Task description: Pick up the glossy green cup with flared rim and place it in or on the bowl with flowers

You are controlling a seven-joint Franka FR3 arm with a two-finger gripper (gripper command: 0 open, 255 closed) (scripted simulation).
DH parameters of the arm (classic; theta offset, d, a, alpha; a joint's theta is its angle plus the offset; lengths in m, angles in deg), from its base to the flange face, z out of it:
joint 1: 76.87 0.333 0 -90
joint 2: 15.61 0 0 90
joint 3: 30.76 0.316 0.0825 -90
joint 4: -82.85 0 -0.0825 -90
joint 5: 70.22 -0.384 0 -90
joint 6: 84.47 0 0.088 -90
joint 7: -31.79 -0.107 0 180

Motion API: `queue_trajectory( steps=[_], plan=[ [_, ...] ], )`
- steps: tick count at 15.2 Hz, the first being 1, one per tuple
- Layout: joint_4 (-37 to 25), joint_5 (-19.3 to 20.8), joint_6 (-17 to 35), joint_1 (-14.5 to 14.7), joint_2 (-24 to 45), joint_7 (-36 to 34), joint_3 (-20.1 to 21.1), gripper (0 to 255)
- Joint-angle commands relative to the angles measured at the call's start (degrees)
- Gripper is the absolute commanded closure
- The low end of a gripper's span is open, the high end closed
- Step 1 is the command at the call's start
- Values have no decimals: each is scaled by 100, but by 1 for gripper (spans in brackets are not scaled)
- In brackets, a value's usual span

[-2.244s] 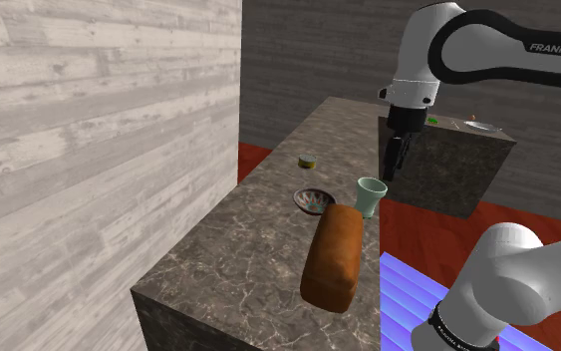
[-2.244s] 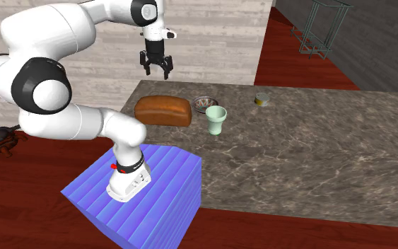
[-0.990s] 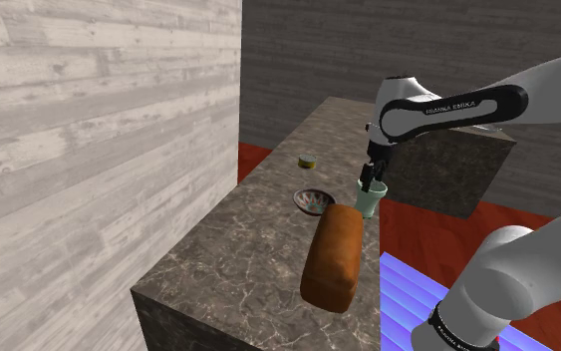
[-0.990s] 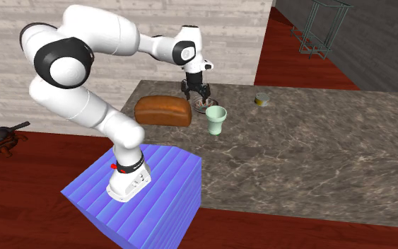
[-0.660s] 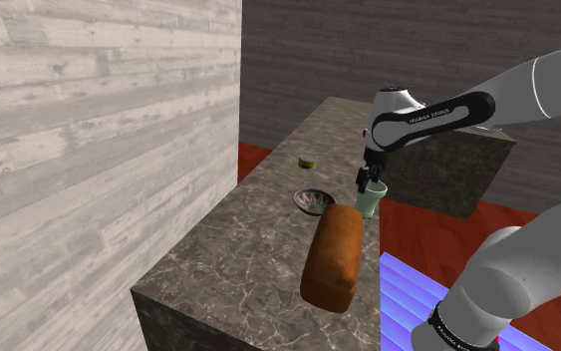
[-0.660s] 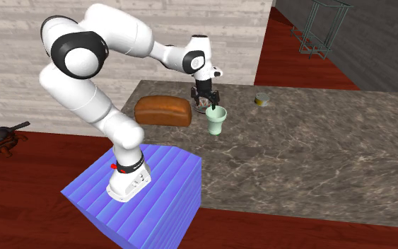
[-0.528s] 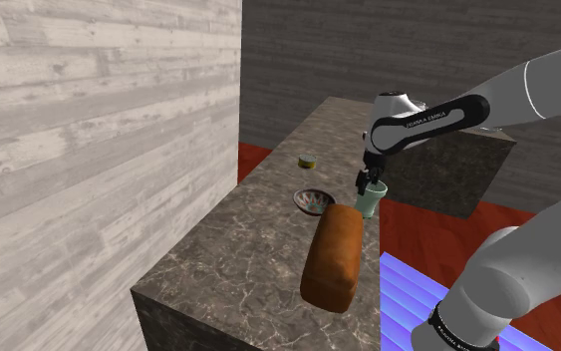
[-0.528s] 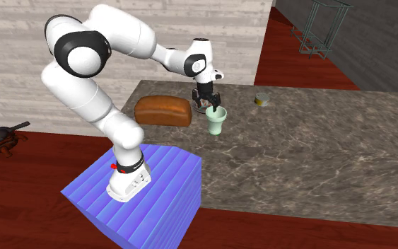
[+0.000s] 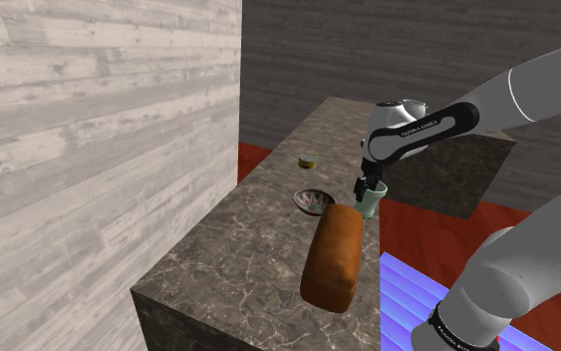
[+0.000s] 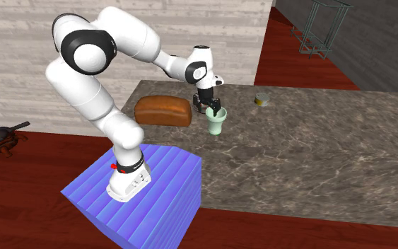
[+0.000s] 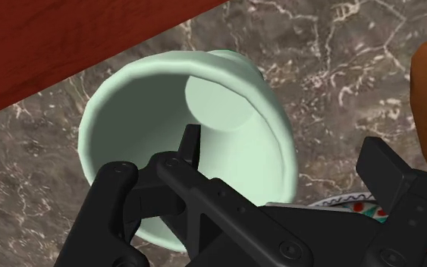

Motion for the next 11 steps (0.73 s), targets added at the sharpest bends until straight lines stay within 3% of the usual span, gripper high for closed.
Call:
queue_trajectory(
  steps=[1, 5, 6, 11],
  plan=[
    [5, 1, 11, 0, 4, -1, -1, 0],
    [4, 1, 9, 0, 4, -1, -1, 0],
    [4, 1, 9, 0, 4, -1, -1, 255],
    [4, 1, 8, 0, 3, -1, 0, 255]
  ],
)
